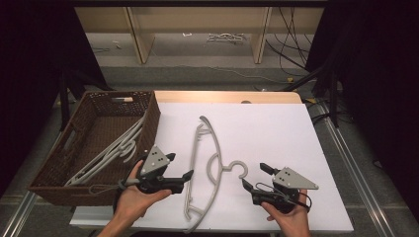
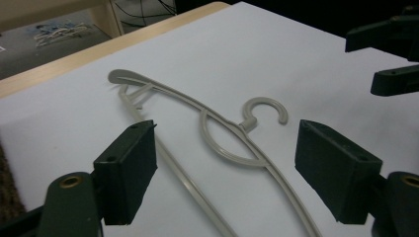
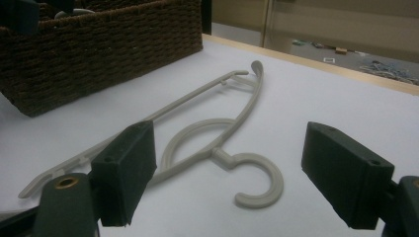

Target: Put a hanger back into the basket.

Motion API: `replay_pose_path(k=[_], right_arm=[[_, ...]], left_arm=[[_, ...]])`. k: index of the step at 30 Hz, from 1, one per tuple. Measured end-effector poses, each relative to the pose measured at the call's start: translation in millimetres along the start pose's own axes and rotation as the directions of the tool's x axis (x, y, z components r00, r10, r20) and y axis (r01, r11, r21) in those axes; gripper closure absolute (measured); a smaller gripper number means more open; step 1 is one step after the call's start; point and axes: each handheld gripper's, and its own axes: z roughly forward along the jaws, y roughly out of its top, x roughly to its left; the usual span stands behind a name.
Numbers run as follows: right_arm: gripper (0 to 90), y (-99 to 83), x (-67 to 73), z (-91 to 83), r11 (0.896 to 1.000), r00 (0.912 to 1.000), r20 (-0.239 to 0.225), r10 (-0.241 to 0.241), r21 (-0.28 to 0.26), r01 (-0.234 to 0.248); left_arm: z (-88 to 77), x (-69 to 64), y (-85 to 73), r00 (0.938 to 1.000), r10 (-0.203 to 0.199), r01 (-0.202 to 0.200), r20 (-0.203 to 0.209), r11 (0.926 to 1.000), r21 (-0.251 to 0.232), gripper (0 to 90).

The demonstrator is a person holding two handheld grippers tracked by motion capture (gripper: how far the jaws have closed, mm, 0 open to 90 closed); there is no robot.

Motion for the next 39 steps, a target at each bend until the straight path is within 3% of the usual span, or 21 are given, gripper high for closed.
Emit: replay_pose_path(k=[2, 3, 6, 8, 10, 11, 13, 16, 17, 18, 21, 22, 26, 32, 34, 35, 39], right_arm=[[22.1, 0.5, 0.2, -1.0, 1.000, 1.0000, 0.004, 0.000, 0.009, 0.000], [22.1, 0.5, 0.2, -1.0, 1.000, 1.0000, 0.004, 0.000, 0.009, 0.000], [22.1, 0.7, 1.9, -0.8, 1.000, 1.0000, -0.002, 0.009, 0.018, -0.009], [22.1, 0.6, 1.4, -1.1, 1.000, 1.0000, -0.002, 0.009, 0.022, -0.009], [22.1, 0.1, 1.2, 0.5, 1.000, 0.9997, -0.014, 0.020, 0.000, -0.020], [22.1, 0.3, -0.3, 0.6, 1.000, 1.0000, -0.003, -0.003, -0.010, 0.003], [22.1, 0.7, 0.9, -0.8, 1.000, 0.9999, -0.003, 0.010, 0.012, -0.010], [22.1, 1.0, 2.2, -0.4, 1.000, 0.9999, -0.009, 0.015, 0.009, -0.015], [22.2, 1.4, 1.0, -1.3, 1.000, 0.9999, 0.005, -0.010, 0.010, 0.010], [22.2, 0.7, 1.1, -0.3, 1.000, 1.0000, 0.003, -0.007, -0.011, 0.007], [22.2, 1.4, 0.9, -2.9, 1.000, 0.9999, 0.012, -0.003, 0.010, 0.003], [22.2, 1.6, 0.8, -2.7, 1.000, 0.9999, 0.012, -0.006, 0.006, 0.006], [22.2, 1.8, 1.7, -2.3, 1.000, 1.0000, 0.004, -0.001, 0.017, 0.001], [22.2, 2.2, 1.2, -2.8, 1.000, 1.0000, 0.002, -0.003, 0.016, 0.003], [22.2, 2.2, 1.2, -2.8, 1.000, 1.0000, 0.001, -0.004, 0.016, 0.004], [22.2, 2.2, 1.5, -3.1, 1.000, 1.0000, 0.001, 0.001, 0.019, -0.001], [22.2, 2.4, 1.7, -2.9, 1.000, 1.0000, 0.000, -0.002, 0.019, 0.002]], left_arm=[[7.3, -2.2, 0.4, 0.9998, 0.019, -0.019, 0.010, 0.9996, 0.023, 23.8], [12.2, -4.5, 0.2, 0.9998, 0.006, -0.006, 0.017, 0.9997, 0.023, 23.8], [23.3, -7.5, 1.6, 0.9992, 0.028, -0.030, 0.029, 0.9979, 0.057, 23.8], [32.3, -10.9, 3.2, 0.9992, 0.022, -0.024, 0.034, 0.9980, 0.058, 23.9], [40.0, -12.3, 5.2, 0.9981, 0.036, -0.041, 0.050, 0.9951, 0.090, 23.9], [44.1, -13.8, 6.0, 0.9981, 0.038, -0.042, 0.049, 0.9945, 0.096, 24.1], [53.0, -16.5, 6.4, 0.9971, 0.040, -0.047, 0.064, 0.9941, 0.098, 25.1], [64.8, -21.7, 6.1, 0.9944, 0.077, -0.086, 0.072, 0.9882, 0.127, 25.3], [68.9, -23.4, 5.5, 0.9929, 0.087, -0.098, 0.081, 0.9855, 0.139, 25.7], [73.0, -25.5, 4.9, 0.9920, 0.091, -0.103, 0.088, 0.9836, 0.148, 26.4], [85.3, -31.7, 3.6, 0.9893, 0.098, -0.117, 0.108, 0.9765, 0.181, 27.0], [90.7, -33.1, 3.5, 0.9868, 0.114, -0.135, 0.115, 0.9704, 0.200, 27.6], [108.2, -37.5, 2.4, 0.9859, 0.113, -0.141, 0.123, 0.9586, 0.247, 30.9], [132.5, -37.1, -1.2, 0.9821, 0.123, -0.165, 0.142, 0.9263, 0.339, 32.2], [138.3, -37.1, -2.8, 0.9833, 0.116, -0.159, 0.140, 0.9225, 0.352, 33.4], [140.2, -36.1, -2.5, 0.9801, 0.132, -0.178, 0.148, 0.9156, 0.360, 33.4], [148.8, -33.9, -2.1, 0.9801, 0.122, -0.176, 0.156, 0.8972, 0.405, 36.4]])
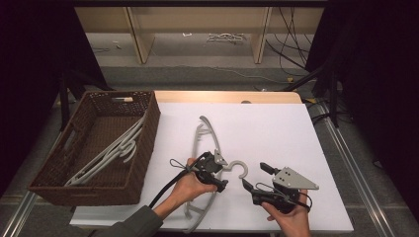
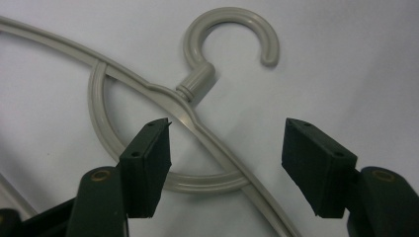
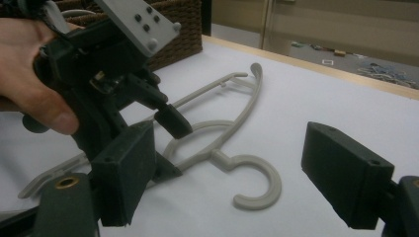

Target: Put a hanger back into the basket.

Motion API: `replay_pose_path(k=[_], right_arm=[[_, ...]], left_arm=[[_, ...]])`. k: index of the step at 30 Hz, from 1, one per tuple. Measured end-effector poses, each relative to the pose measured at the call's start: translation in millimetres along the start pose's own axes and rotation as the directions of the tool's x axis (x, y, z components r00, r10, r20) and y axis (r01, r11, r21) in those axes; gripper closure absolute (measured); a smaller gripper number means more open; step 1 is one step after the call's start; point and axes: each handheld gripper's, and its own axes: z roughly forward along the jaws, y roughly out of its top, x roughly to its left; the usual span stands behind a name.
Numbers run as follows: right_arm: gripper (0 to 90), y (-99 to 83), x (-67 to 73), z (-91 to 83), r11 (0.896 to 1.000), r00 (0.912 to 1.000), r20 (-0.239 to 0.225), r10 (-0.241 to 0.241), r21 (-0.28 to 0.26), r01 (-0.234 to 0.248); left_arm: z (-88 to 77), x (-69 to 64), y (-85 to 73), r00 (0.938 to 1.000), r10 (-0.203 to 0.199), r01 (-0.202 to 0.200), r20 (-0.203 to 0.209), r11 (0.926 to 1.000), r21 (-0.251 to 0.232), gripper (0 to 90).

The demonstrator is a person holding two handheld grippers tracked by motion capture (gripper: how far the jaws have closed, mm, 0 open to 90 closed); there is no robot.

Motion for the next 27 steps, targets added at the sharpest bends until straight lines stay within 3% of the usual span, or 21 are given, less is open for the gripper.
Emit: replay_pose_path(k=[3, 6, 8, 10, 12, 13, 14, 21, 23, 27], right_arm=[[22.2, 0.0, 0.1, 0.1, 1.000, 1.0000, 0.001, -0.001, -0.003, 0.001], [22.2, 0.1, 0.1, 0.2, 1.000, 1.0000, 0.000, -0.001, -0.002, 0.001], [22.2, 0.0, 0.0, 0.0, 1.000, 1.0000, -0.002, -0.002, 0.001, 0.002], [22.2, 0.4, -0.1, 0.2, 1.000, 1.0000, 0.001, -0.006, -0.003, 0.006], [22.2, -0.1, -0.7, 1.6, 1.000, 0.9999, 0.000, -0.016, -0.021, 0.016], [22.2, -0.4, -0.7, 2.0, 1.000, 0.9999, 0.002, -0.017, -0.024, 0.017], [22.2, -0.1, -0.3, 1.6, 1.000, 0.9999, -0.002, -0.010, -0.023, 0.010], [22.2, 0.6, 1.1, 0.4, 1.000, 1.0000, -0.002, 0.000, -0.002, 0.000], [22.2, 0.5, 1.5, 0.6, 1.000, 1.0000, -0.006, -0.001, -0.005, 0.001], [22.2, 0.9, 0.7, 0.3, 1.000, 0.9999, -0.001, -0.013, -0.010, 0.013]], left_arm=[[5.7, 2.9, 2.4, 1.0000, -0.003, 0.003, -0.008, 0.9997, 0.023, 38.2], [10.6, 5.4, 4.7, 0.9998, -0.003, 0.002, 0.021, 0.9983, 0.059, 41.3], [15.3, 5.1, 4.9, 0.9986, -0.031, 0.028, 0.043, 0.9972, 0.070, 42.8], [16.5, 8.8, 6.8, 0.9992, 0.009, -0.013, 0.039, 0.9917, 0.128, 44.1], [17.6, 10.7, 9.1, 0.9992, -0.005, -0.001, 0.039, 0.9912, 0.132, 45.0], [17.7, 12.7, 10.8, 0.9992, 0.010, -0.016, 0.039, 0.9898, 0.141, 46.1], [18.5, 10.5, 10.9, 0.9983, -0.033, 0.026, 0.048, 0.9888, 0.147, 47.1], [20.1, 13.0, 18.0, 0.9987, -0.011, 0.001, 0.050, 0.9800, 0.199, 53.6], [20.6, 14.9, 20.4, 0.9979, -0.022, 0.008, 0.062, 0.9755, 0.220, 54.5], [20.7, 26.2, 24.0, 0.9953, -0.051, 0.029, 0.083, 0.9683, 0.248, 68.8]])
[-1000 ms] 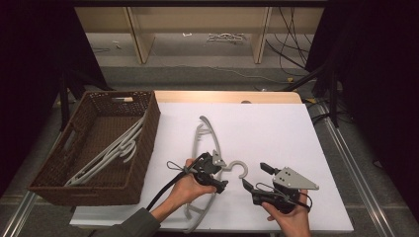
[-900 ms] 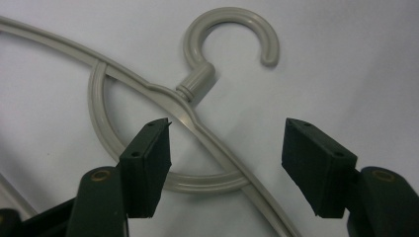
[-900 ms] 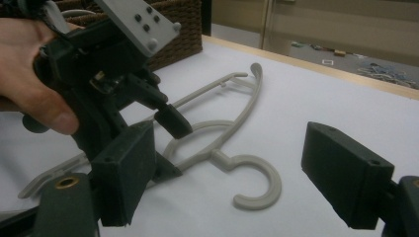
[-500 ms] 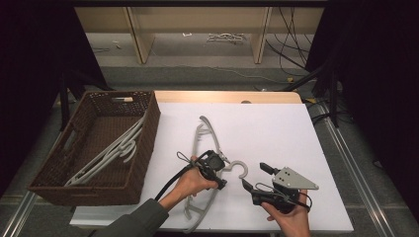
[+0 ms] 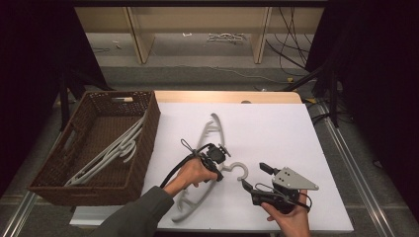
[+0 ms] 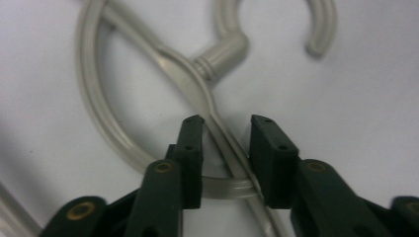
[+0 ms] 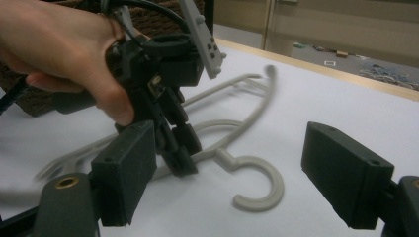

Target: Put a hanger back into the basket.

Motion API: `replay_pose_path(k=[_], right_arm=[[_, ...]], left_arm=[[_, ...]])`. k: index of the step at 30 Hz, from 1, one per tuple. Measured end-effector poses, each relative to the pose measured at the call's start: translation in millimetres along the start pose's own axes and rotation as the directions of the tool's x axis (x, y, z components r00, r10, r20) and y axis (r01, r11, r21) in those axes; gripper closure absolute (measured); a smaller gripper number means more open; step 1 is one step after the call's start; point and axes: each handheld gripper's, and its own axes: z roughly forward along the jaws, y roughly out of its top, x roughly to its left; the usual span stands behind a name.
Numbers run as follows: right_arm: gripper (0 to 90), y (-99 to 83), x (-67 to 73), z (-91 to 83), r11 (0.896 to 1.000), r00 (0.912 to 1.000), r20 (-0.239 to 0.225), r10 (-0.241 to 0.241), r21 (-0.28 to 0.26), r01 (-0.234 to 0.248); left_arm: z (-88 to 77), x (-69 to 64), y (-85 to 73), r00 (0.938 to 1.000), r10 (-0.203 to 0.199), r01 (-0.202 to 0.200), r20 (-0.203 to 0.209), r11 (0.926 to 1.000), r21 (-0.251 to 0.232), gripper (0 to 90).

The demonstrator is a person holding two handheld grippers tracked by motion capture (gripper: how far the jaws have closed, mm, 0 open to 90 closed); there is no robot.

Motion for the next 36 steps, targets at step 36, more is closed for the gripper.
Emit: replay_pose_path(k=[36], right_arm=[[22.3, -0.3, 1.1, 0.7, 1.000, 0.9999, -0.009, 0.010, 0.006, -0.010]], left_arm=[[0.2, 10.3, 15.0, 0.9987, 0.051, -0.052, 0.008, 0.9918, 0.117, 80.5]])
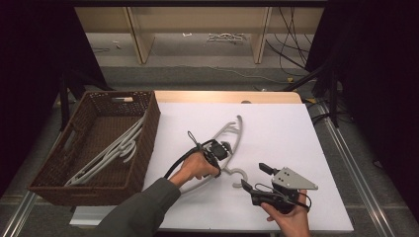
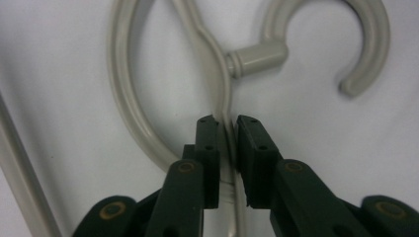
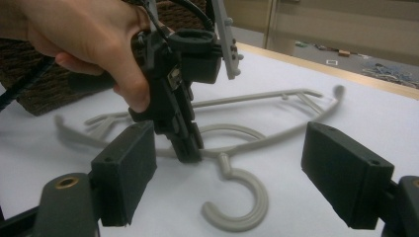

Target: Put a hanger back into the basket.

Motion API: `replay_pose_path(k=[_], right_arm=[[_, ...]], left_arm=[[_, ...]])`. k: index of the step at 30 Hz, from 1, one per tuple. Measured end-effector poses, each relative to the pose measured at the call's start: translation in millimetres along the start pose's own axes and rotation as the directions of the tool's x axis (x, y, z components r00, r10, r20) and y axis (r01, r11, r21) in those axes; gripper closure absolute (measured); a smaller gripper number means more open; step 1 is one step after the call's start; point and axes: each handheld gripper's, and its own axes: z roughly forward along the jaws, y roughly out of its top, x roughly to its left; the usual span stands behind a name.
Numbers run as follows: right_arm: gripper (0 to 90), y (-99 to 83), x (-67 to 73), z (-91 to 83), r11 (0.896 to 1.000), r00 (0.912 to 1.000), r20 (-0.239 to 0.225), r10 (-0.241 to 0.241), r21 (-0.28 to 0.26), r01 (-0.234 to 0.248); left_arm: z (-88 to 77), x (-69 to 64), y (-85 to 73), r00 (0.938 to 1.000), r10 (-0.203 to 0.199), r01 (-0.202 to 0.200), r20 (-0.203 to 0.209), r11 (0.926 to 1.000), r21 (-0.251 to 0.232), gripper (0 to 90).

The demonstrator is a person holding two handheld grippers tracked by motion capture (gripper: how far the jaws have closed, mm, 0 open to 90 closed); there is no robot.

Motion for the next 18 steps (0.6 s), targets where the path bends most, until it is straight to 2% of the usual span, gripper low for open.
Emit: replay_pose_path(k=[5, 7, 11, 14, 18], right_arm=[[22.2, -0.1, -0.8, 0.3, 1.000, 1.0000, 0.003, -0.009, -0.001, 0.009], [22.3, 0.3, -0.1, -0.2, 1.000, 1.0000, -0.001, 0.004, 0.002, -0.004], [22.3, 0.1, -0.2, -0.3, 1.000, 1.0000, 0.000, 0.002, 0.004, -0.002], [22.3, 0.3, -0.1, -0.3, 1.000, 1.0000, 0.000, 0.007, 0.007, -0.007], [22.3, 0.2, -0.4, -0.2, 1.000, 1.0000, 0.001, 0.003, 0.001, -0.003]], left_arm=[[-0.1, 4.5, -3.4, 0.9993, -0.015, 0.016, 0.034, 0.9992, -0.037, 82.2], [-2.0, 6.3, -4.0, 0.9989, -0.018, 0.020, 0.043, 0.9981, -0.058, 82.3], [-11.7, 12.8, -5.1, 0.9942, -0.055, 0.067, 0.092, 0.9894, -0.129, 82.2], [-20.5, 18.7, -7.4, 0.9940, -0.055, 0.070, 0.095, 0.9845, -0.161, 82.2], [-31.8, 27.4, -11.5, 0.9916, -0.070, 0.091, 0.109, 0.9746, -0.205, 82.2]])
